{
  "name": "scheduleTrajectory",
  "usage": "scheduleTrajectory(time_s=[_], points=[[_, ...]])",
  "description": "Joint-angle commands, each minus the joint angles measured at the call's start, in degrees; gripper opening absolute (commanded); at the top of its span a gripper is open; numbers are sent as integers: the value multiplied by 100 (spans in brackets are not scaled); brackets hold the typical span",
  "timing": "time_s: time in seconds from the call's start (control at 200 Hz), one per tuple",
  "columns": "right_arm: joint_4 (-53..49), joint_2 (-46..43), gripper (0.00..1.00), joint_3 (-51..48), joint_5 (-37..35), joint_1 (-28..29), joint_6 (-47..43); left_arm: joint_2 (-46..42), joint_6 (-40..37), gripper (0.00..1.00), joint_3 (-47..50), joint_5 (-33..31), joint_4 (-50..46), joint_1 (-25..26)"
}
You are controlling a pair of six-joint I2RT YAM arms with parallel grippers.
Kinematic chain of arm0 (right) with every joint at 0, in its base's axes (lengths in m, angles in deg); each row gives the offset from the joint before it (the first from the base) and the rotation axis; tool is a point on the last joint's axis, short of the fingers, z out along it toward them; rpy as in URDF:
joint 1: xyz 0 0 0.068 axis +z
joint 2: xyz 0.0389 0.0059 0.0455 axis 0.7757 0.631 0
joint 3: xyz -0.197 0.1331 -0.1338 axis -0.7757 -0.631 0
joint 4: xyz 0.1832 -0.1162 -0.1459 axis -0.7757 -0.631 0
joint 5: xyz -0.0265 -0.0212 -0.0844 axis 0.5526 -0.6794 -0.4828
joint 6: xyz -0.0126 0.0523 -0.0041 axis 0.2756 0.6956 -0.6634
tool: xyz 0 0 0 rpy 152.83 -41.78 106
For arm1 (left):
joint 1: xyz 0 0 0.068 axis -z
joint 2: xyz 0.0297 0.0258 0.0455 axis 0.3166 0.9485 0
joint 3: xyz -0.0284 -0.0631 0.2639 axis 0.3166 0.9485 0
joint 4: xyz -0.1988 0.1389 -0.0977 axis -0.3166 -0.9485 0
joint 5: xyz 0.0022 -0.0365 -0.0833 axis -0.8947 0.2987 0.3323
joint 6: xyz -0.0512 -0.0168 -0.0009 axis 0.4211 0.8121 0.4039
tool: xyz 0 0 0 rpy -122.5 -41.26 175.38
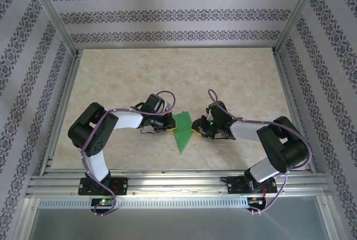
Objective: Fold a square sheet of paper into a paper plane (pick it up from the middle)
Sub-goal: Fold the wing for the fifth time at the center of the table.
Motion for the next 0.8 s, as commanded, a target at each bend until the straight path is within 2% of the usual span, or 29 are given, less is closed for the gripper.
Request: scheduleTrajectory(time_s=[0.0,0.305,0.545,0.794], points=[[317,87,23,112,172,40,-9,121,-175,0,24,-19,-329,45],[353,82,26,115,247,-34,-153,113,-246,0,6,39,-355,45],[303,530,25,580,1086,-267,-697,138,-383,0,-41,122,-388,47],[130,938,24,983,1545,-471,-1097,137,-538,0,-142,136,-537,45]])
